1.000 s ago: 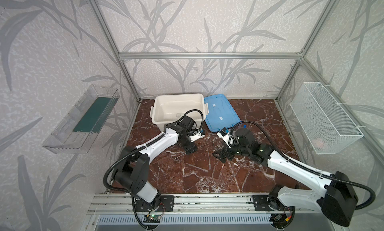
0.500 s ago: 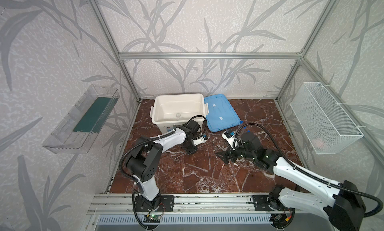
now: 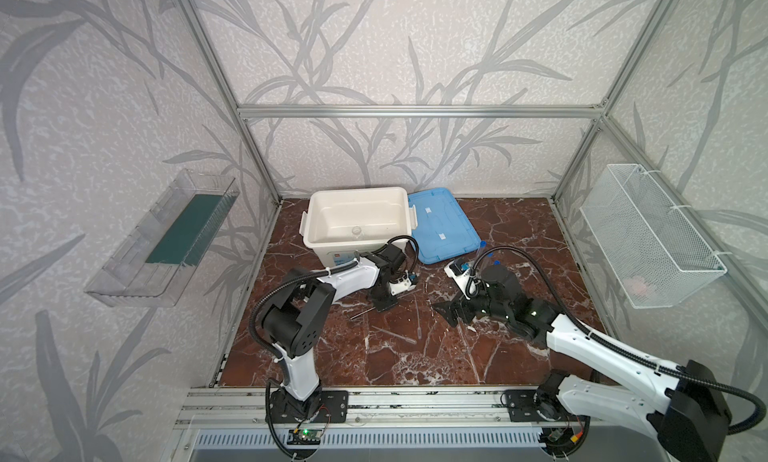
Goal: Organize the chemistry lab equipment
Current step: 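Lower the left gripper onto the thin metal rod and grasp it, then lift the metal rod and carry it over the white bin with the left gripper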
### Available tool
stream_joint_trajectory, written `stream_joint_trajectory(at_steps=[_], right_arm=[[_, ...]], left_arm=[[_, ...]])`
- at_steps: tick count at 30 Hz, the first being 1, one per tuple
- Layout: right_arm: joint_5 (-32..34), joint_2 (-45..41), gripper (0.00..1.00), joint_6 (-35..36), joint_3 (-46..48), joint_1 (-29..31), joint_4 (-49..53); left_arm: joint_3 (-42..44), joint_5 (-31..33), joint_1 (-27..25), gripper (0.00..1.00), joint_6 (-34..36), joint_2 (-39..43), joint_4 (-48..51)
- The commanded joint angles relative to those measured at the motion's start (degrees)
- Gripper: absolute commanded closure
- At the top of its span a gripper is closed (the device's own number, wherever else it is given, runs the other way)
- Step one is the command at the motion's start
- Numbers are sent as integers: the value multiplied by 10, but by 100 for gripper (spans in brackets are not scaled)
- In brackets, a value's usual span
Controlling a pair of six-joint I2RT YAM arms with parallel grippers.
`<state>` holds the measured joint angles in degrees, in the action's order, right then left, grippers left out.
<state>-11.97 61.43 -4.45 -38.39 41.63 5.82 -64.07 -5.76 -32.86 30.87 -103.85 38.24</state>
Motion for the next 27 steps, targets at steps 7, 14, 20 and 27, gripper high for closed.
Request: stream_joint_trajectory(at_steps=[7, 14, 20, 27], right_arm=[[15, -29, 1, 1, 9, -1, -1], [30, -51, 1, 4, 6, -1, 11], [35, -61, 1, 4, 0, -1, 11], [29, -60, 1, 4, -36, -1, 15]], left_arm=[[3, 15, -1, 100, 11, 10, 13], [4, 17, 0, 100, 44, 58, 44], [-28, -12, 7, 100, 98, 101, 121], [-54, -27, 20, 100, 132, 217, 124]])
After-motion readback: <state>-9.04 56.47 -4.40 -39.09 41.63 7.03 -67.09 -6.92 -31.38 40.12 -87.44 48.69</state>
